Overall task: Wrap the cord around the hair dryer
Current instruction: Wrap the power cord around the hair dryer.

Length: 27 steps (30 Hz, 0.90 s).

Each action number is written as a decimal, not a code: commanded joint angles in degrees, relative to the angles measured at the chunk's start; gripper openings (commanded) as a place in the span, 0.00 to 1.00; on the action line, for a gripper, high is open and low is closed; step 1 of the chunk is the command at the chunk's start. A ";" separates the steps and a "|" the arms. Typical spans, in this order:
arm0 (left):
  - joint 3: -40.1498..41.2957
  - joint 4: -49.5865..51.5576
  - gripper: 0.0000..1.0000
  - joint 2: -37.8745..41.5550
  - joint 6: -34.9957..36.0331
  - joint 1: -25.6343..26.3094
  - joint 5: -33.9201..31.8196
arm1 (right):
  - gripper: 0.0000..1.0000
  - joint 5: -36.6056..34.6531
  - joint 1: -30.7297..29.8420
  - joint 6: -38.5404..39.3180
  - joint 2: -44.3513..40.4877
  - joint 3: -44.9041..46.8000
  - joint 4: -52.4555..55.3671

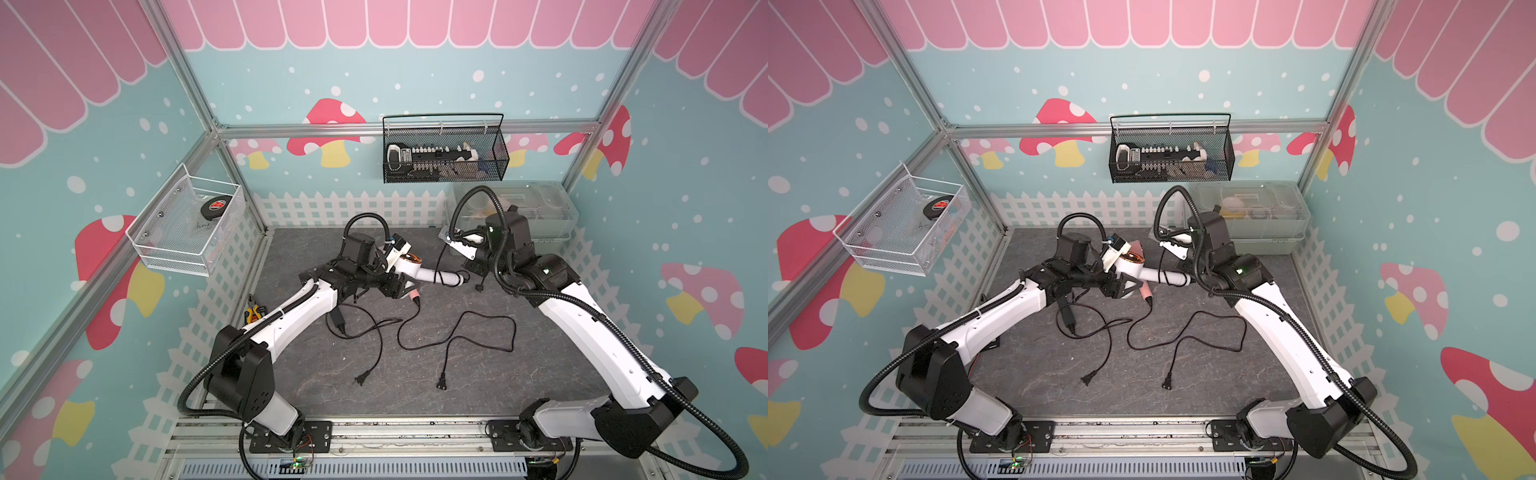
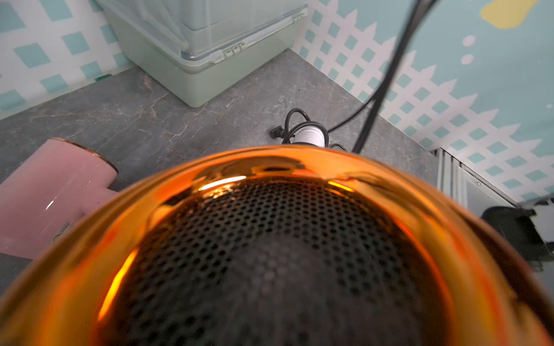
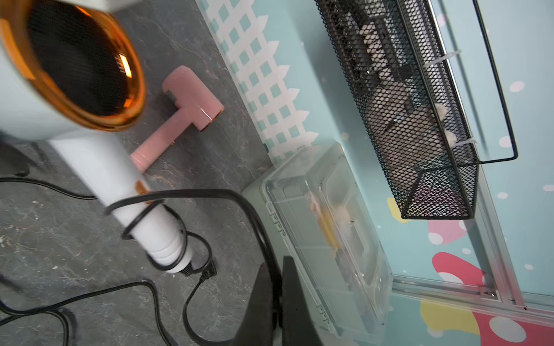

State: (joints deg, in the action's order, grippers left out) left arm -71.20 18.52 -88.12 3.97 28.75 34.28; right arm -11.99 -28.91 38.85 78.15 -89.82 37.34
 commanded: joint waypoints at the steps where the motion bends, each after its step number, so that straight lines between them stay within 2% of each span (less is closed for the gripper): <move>1: 1.39 0.30 0.00 4.38 4.85 0.90 8.32 | 0.00 4.02 3.11 3.14 2.98 -4.35 0.40; 6: 1.24 -1.82 0.00 4.30 2.66 2.08 18.13 | 0.00 13.89 7.00 2.83 9.21 -8.73 0.73; 10: 1.31 -7.95 0.00 4.59 -2.24 2.10 23.69 | 0.00 27.42 11.20 -0.46 14.20 -10.47 1.43; 14: 0.96 -10.81 0.00 6.24 -4.34 1.84 25.12 | 0.00 41.97 15.82 -5.00 17.65 -9.64 1.24; 17: 2.03 -16.71 0.00 7.89 -8.80 0.68 26.55 | 0.00 49.54 18.26 -8.22 20.07 -8.45 0.53; 22: 4.43 -30.49 0.00 9.19 -19.49 -2.47 28.20 | 0.00 59.03 20.55 -14.55 22.37 -4.22 -4.77; 27: 4.63 -42.30 0.00 8.37 -28.35 -5.00 27.77 | 0.00 64.42 21.43 -22.82 22.46 2.74 -14.69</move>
State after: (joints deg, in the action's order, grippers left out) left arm -65.89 -8.86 -81.45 -17.58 24.23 56.80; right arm 46.30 -8.12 22.24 99.63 -89.97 29.95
